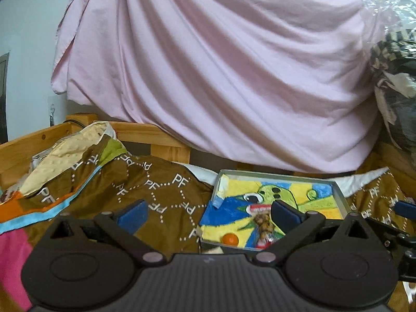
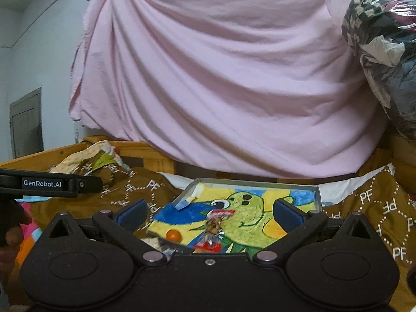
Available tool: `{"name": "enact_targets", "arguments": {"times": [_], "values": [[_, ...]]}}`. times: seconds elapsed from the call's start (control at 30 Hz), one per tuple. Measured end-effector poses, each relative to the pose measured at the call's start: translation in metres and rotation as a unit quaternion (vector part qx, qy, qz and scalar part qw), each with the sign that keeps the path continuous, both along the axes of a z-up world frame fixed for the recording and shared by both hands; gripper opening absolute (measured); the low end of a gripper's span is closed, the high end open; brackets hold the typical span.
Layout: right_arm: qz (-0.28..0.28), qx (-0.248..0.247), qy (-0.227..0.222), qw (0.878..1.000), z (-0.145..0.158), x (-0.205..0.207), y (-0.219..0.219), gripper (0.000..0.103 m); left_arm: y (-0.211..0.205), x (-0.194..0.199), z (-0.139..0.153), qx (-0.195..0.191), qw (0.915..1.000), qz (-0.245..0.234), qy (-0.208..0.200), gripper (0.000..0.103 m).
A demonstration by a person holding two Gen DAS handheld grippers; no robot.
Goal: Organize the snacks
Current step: 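Place the orange ball in the tray with the left tool while the right tool places the quail-egg pack, then withdraw both tools from the tray back over the snack pile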
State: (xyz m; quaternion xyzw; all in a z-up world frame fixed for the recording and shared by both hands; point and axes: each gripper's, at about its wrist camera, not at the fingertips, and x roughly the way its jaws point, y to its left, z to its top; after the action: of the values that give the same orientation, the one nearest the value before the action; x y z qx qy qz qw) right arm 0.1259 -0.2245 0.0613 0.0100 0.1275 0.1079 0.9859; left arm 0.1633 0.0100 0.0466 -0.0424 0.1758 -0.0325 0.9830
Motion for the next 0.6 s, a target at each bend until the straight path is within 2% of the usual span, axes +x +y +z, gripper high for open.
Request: {"name": "enact_targets", "arguments": {"times": [0.37,0.6], "values": [[-0.004,0.020,0.023,1.000,-0.008,-0.065,-0.003,0.102,0.003,-0.073,-0.012,0.007,0.9998,-0.003,0.017,0.103],[-0.026,0.039,0.065,0.997,-0.019,-0.090,-0.010,0.102,0.006,-0.103,-0.025,0.014,0.9987,-0.002,0.048,0.103]]}}
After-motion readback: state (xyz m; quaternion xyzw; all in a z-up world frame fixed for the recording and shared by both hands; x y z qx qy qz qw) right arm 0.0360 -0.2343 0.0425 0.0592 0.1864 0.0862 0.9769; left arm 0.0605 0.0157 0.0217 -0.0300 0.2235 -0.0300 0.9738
